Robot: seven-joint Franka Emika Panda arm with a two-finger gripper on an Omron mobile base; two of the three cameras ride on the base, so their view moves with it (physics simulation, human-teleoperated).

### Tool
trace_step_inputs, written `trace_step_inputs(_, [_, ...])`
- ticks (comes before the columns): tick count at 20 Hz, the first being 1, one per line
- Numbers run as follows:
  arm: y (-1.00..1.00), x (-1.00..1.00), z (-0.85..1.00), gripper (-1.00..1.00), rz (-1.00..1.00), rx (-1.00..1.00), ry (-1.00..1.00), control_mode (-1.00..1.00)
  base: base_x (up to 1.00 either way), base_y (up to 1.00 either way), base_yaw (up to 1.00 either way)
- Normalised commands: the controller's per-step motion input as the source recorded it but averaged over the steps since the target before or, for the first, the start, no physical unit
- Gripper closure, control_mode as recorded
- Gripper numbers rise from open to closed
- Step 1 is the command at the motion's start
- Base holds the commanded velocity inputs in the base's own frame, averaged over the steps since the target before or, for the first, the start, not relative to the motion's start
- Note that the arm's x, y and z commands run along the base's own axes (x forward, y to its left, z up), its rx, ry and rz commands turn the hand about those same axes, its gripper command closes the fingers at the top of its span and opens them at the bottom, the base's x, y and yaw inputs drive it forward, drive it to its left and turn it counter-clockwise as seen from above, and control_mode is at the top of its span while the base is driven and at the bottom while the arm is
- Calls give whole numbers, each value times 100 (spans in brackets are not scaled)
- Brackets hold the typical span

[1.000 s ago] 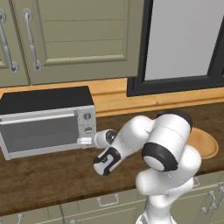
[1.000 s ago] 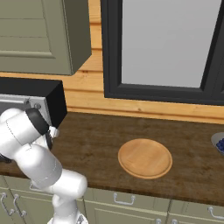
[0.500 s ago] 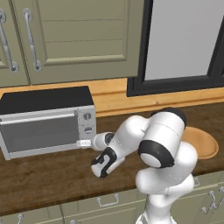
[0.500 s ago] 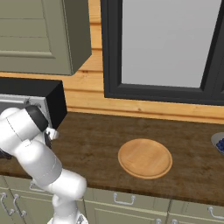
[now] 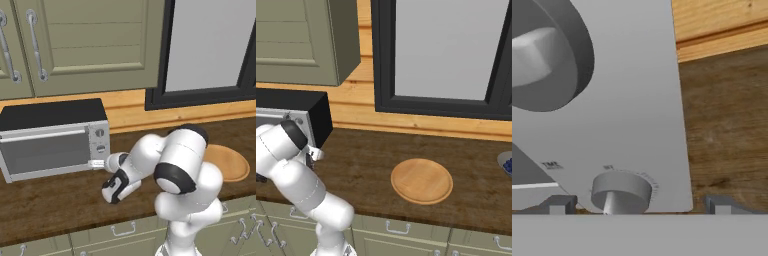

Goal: Pick up the kebab skewer and baguette bread, and place them inside the toaster oven. Close the toaster oven door and start by setting the timer.

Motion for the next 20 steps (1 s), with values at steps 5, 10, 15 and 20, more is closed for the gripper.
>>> trace_step_inputs(5, [11, 0, -1, -100, -5, 0, 0, -100, 0, 0, 0])
trace_step_inputs(10, [12, 0, 0, -100, -1, 0, 0, -100, 0, 0, 0])
trace_step_inputs(15, [0, 0, 0, -100, 0, 0, 0, -100, 0, 0, 0])
trace_step_inputs(20, [0, 0, 0, -100, 0, 0, 0, -100, 0, 0, 0])
